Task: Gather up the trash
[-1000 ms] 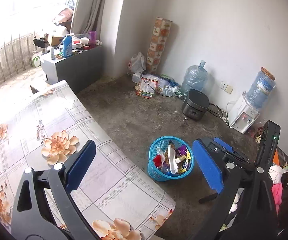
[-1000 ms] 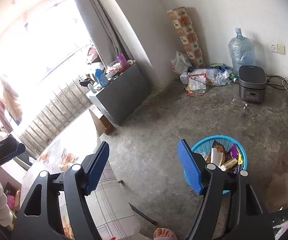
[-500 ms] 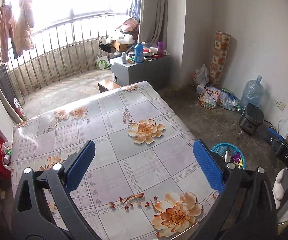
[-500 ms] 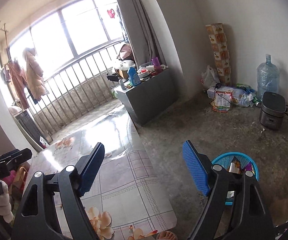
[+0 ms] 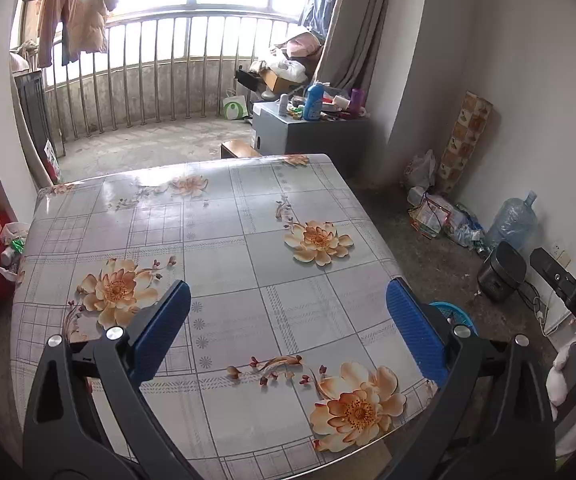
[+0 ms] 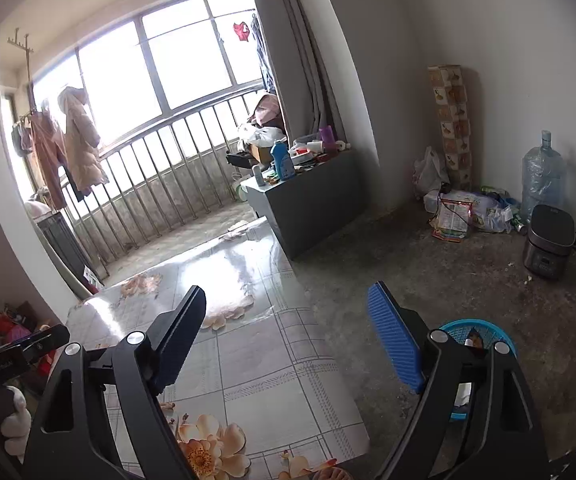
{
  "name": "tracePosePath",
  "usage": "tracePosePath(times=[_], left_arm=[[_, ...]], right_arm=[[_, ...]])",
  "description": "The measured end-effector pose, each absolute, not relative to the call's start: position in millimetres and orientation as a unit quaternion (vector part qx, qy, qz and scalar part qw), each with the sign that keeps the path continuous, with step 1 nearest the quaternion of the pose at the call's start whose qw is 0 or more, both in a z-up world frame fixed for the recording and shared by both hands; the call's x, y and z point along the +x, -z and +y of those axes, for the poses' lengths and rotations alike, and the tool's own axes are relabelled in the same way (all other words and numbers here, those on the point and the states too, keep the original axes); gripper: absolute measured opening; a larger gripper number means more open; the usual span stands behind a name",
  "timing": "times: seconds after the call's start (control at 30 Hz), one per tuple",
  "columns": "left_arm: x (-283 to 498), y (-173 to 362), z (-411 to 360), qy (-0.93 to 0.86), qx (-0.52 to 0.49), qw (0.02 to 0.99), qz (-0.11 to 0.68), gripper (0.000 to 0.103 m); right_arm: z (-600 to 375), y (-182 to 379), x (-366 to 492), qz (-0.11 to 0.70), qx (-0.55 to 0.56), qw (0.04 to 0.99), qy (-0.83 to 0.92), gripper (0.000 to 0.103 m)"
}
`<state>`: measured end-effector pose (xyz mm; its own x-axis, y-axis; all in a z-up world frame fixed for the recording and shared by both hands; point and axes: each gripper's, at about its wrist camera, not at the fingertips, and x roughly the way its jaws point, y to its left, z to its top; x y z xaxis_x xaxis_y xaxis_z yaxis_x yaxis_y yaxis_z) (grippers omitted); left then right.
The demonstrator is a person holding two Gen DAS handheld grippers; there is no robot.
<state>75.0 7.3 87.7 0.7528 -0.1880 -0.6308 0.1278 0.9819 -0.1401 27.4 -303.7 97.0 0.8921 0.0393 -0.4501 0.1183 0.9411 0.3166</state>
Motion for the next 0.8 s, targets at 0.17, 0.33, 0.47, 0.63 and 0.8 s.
tracePosePath(times=[0.17,0.33,0.47,0.63,0.8], left_arm=[[70,-89,12,0.082,-0.052,0.937,0.336,0.094],[67,-90,15,0.080,-0.053,0.939,0.331,0.094],[66,-89,17,0.077,-0.055,0.939,0.331,0.094],[68,-88,18,0.076,-0.056,0.939,0.332,0.094],[68,-88,18,0.076,-0.056,0.939,0.332,0.094]], right_arm=[[-301,-103,25,0.224,0.164,0.960,0.019,0.083],[-296,-105,22,0.220,0.160,0.962,0.016,0.083],[-295,-106,23,0.219,0.158,0.963,0.015,0.083],[-297,-106,24,0.219,0.158,0.963,0.013,0.083],[-295,-105,24,0.220,0.158,0.963,0.013,0.084]])
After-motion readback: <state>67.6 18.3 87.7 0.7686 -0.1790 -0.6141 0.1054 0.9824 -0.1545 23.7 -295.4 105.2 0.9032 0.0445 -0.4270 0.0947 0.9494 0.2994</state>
